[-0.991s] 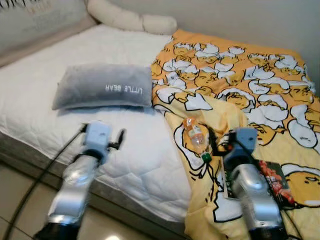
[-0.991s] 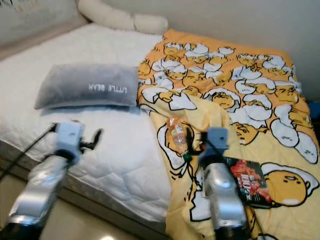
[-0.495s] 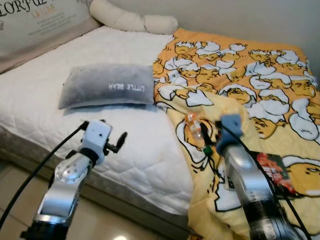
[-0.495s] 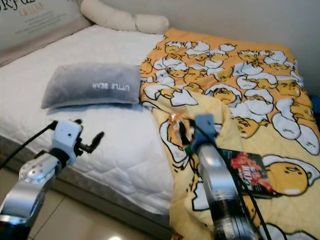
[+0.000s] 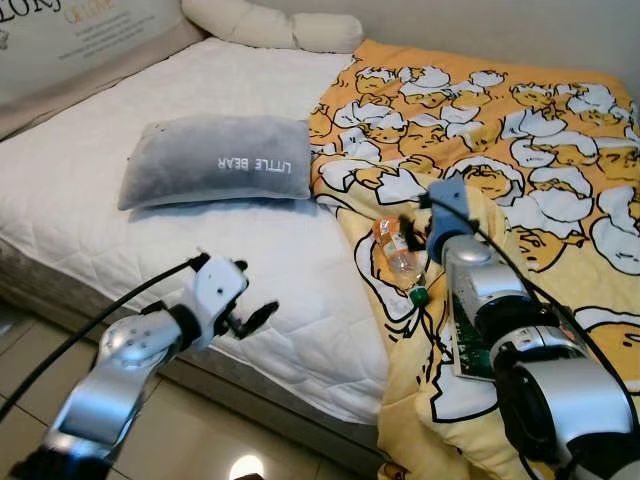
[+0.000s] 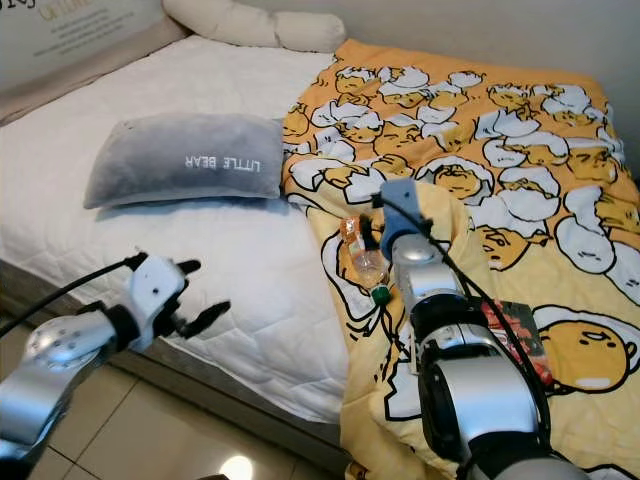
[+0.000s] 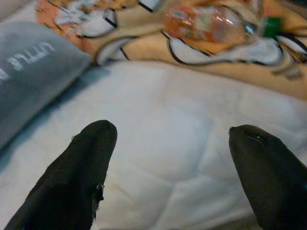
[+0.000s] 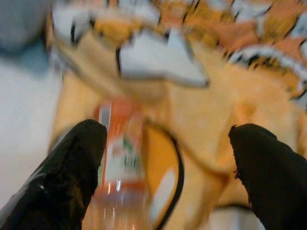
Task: Clean up the room
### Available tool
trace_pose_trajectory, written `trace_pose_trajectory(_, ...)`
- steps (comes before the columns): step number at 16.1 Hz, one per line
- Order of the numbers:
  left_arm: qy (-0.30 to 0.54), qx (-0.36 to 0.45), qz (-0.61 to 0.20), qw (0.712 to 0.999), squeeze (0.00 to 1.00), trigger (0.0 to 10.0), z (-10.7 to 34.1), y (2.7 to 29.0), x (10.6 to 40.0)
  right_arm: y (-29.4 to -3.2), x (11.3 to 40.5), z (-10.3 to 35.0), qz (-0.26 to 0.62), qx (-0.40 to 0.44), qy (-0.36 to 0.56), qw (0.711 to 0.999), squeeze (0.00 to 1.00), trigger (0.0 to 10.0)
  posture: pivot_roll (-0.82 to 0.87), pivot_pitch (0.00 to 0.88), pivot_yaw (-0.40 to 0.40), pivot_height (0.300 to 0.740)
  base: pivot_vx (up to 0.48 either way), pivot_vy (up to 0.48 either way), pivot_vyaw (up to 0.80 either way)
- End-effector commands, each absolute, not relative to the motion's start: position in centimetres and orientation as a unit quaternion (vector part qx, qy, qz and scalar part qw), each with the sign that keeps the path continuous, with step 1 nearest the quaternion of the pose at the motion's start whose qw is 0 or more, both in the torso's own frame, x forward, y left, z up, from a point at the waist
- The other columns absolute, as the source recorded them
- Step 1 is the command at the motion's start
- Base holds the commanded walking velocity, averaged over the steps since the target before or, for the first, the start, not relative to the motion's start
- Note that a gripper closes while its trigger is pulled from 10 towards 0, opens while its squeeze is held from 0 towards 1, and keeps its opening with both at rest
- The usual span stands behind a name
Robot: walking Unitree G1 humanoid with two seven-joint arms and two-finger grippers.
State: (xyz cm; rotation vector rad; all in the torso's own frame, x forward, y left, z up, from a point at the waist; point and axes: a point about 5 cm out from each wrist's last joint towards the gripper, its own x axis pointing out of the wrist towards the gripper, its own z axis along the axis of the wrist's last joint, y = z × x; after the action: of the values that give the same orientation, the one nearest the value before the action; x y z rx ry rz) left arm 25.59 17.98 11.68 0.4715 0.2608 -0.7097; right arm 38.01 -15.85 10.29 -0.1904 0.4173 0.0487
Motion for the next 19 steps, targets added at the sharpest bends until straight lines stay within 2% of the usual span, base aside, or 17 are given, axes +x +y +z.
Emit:
trace_pose_trajectory(1,0.138,0.229,-0.356,0.896,0.00,10.0,11.9,18.1,24.8,-15.7,37.7,9.5,0.033,-0.108,0.232,0.966,0.00,10.0,0.04,0.000,-0.005,0.740,0.000,0.000,0.00)
trace_pose_trajectory(7,0.163,0.233,-0.361,0.888,0.00,10.0,12.2,18.7,22.8,-15.6,35.8,6.1,0.037,-0.138,0.306,0.941,0.00,10.0,0.08,0.000,-0.034,0.740,0.000,0.000,0.00)
trace_pose_trajectory(14,0.188,0.237,-0.358,0.884,0.00,10.0,12.3,19.2,21.3,-15.2,34.1,3.8,0.036,-0.127,0.352,0.927,0.00,9.8,0.11,0.000,-0.045,0.740,0.000,0.000,0.00)
trace_pose_trajectory(15,0.188,0.235,-0.358,0.884,0.00,10.0,12.4,19.0,21.2,-15.1,34.0,3.6,0.037,-0.122,0.356,0.926,0.00,3.1,0.11,0.000,-0.046,0.740,0.000,0.000,0.00)
trace_pose_trajectory(17,0.189,0.235,-0.358,0.884,0.00,10.0,12.5,19.0,21.2,-15.1,33.8,3.4,0.041,-0.120,0.359,0.925,0.00,0.2,0.11,0.000,-0.045,0.740,0.000,0.000,0.00)
trace_pose_trajectory(19,0.190,0.235,-0.358,0.883,0.00,10.0,12.5,19.0,21.0,-15.2,33.7,3.2,0.036,-0.111,0.363,0.924,0.00,0.0,0.11,0.000,-0.043,0.740,0.000,0.000,0.00)
